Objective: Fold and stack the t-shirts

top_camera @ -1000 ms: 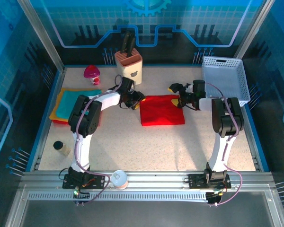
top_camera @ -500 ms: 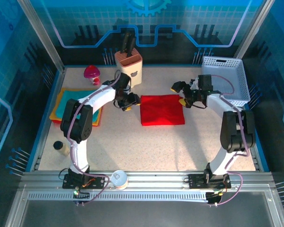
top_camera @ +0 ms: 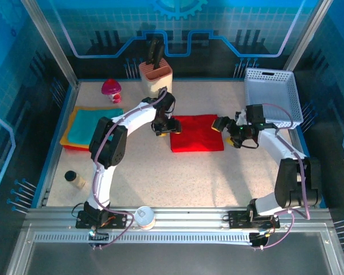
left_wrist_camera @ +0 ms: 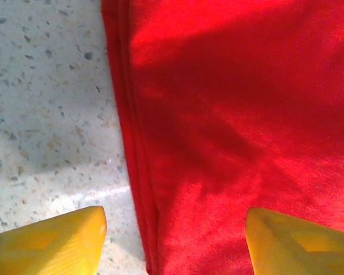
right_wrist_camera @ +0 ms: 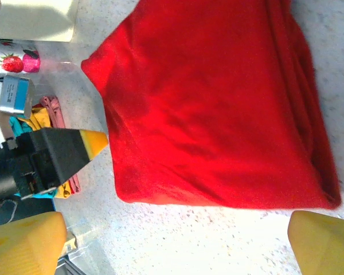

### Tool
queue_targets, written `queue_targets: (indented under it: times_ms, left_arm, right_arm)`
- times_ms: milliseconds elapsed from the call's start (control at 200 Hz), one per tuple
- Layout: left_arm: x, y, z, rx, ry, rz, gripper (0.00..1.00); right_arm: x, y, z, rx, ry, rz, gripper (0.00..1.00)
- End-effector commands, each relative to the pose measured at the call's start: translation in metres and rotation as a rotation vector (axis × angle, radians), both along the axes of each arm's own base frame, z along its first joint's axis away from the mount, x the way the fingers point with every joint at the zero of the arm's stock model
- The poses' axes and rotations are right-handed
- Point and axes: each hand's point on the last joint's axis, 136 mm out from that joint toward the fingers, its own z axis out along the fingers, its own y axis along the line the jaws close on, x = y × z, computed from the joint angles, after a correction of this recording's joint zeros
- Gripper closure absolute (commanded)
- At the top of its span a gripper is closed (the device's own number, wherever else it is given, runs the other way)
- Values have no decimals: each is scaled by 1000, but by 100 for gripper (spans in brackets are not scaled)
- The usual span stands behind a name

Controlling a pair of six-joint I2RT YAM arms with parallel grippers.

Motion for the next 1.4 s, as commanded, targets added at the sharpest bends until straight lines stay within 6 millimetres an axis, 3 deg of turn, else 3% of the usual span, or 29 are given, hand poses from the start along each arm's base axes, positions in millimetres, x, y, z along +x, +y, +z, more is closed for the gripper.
queue_targets:
  times_ms: [0, 25, 265, 580, 750, 921, 1231, 1396]
  left_arm:
    - [-2, 8, -7, 73, 26, -21, 33]
    - [-2, 8, -8, 72, 29, -21, 34]
    - [1, -9, -15, 20, 52, -26, 34]
    - [-2, -21, -30, 17, 87, -12, 37]
    - [-4, -34, -27, -7, 82, -28, 41]
    - [-4, -33, -32, 6, 92, -18, 45]
    - [-7, -32, -52, 14, 120, -9, 65]
    - [-8, -28, -54, 34, 117, -10, 84]
  right_arm:
    - [-9, -7, 6, 13, -13, 4, 0]
    - [-16, -7, -2, 16, 11, 2, 0]
    - [-23, -16, -16, 16, 39, -14, 0]
    - [-24, -14, -16, 39, 35, -7, 0]
    - [-27, -16, -20, 43, 45, -10, 0]
    - [-29, -15, -23, 50, 50, -11, 0]
    - [-31, -17, -21, 60, 48, -17, 1]
    - [-32, -18, -22, 67, 52, -20, 1]
